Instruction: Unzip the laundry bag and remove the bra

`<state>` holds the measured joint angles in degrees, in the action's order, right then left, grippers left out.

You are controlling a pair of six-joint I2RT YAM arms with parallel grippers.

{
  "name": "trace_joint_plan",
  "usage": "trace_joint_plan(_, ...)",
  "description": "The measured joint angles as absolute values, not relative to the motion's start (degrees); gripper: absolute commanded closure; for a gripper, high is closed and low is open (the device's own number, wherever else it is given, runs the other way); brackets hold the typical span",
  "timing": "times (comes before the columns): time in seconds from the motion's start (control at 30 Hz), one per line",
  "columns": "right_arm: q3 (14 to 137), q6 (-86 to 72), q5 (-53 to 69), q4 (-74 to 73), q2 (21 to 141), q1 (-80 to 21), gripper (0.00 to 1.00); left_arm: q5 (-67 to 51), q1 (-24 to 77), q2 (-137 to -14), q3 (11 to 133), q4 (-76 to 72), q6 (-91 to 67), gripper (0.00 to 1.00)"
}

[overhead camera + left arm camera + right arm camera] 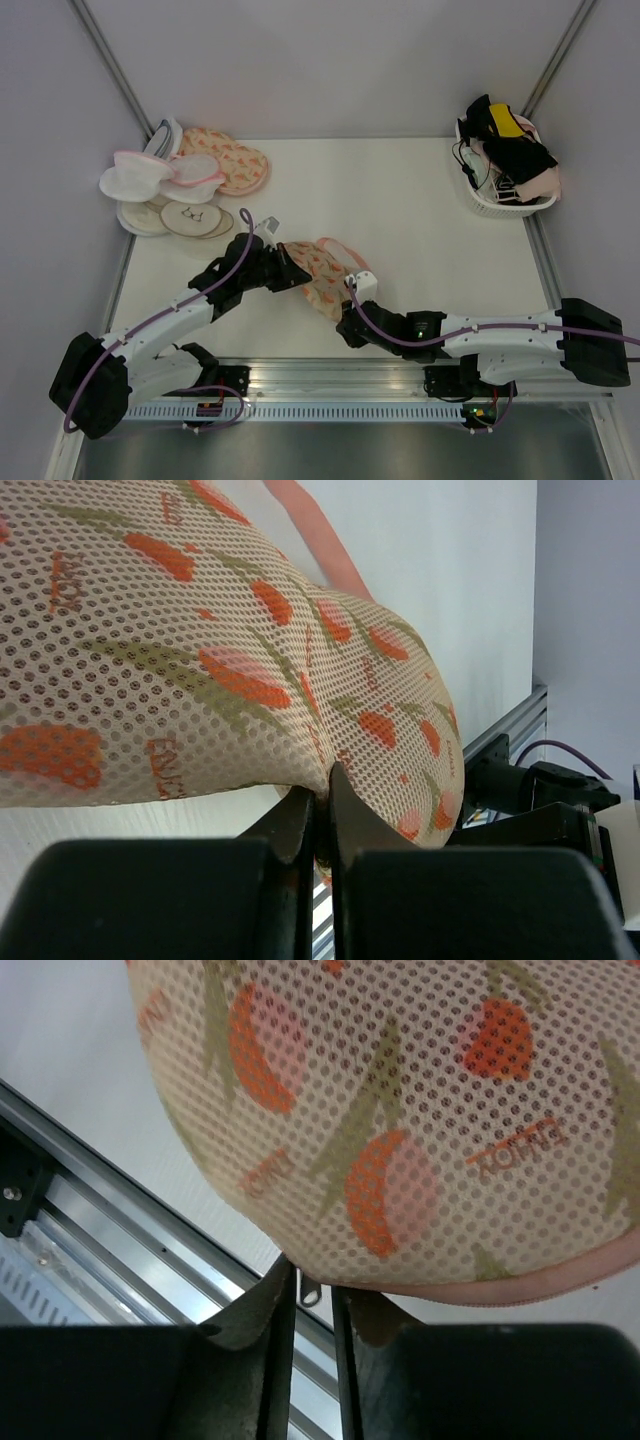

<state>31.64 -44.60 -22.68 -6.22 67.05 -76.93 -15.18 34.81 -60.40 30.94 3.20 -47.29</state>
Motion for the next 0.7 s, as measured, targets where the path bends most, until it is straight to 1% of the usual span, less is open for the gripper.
trace_joint_plan(0.03,31.64,-44.42,-22.74,-6.28,67.02,-76.93,0.72,-15.14,34.72,-60.38,30.94,3.14,-47.31,0.98)
trace_joint_plan(0.13,31.64,-44.27,-23.05,-7.88,67.09,-76.95,0.72,-15.11,34.28,-60.31,30.94,2.90,-47.48,0.98)
trace_joint_plan(0.17,31.64,-44.29,-23.27,-8.40,67.09,-76.97,0.72,-15.09,34.20,-60.29,30.94,2.90,-47.55,0.98)
trace_joint_plan(0.23,31.64,-44.29,-23.94,-9.19,67.09,-76.99,0.79,-15.11,34.15,-60.27,30.94,2.90,-47.68,0.98)
trace_joint_plan(0.33,31.64,-44.51,-24.67,-10.07,67.07,-76.99,0.79,-15.11,34.13,-60.25,30.94,2.85,-47.97,0.98)
trace_joint_plan(0.4,31.64,-44.53,-24.80,-10.15,67.05,-76.99,0.74,-15.11,34.13,-60.25,30.94,2.66,-48.21,0.98)
trace_joint_plan(0.43,31.64,-44.51,-24.47,-9.98,66.98,-76.99,0.68,-15.09,34.13,-60.25,30.94,2.52,-48.36,0.98)
trace_joint_plan(0.47,31.57,-44.53,-23.97,-9.63,66.85,-76.99,0.63,-15.09,34.13,-60.25,30.94,2.44,-48.47,0.98)
trace_joint_plan(0.5,31.48,-44.31,-23.42,-9.13,66.65,-77.01,0.56,-15.09,34.13,-60.25,30.94,2.39,-48.58,0.98)
trace_joint_plan(0.53,31.46,-44.27,-22.87,-8.51,66.54,-77.14,0.52,-15.09,34.13,-60.25,30.94,2.37,-48.66,0.98)
trace_joint_plan(0.6,31.44,-44.01,-22.28,-7.20,66.50,-78.19,0.48,-15.09,34.13,-60.27,30.94,2.15,-49.01,0.98)
trace_joint_plan(0.7,31.44,-43.94,-21.54,-5.80,66.54,-81.12,0.47,-15.09,34.13,-60.27,30.94,1.50,-49.45,0.98)
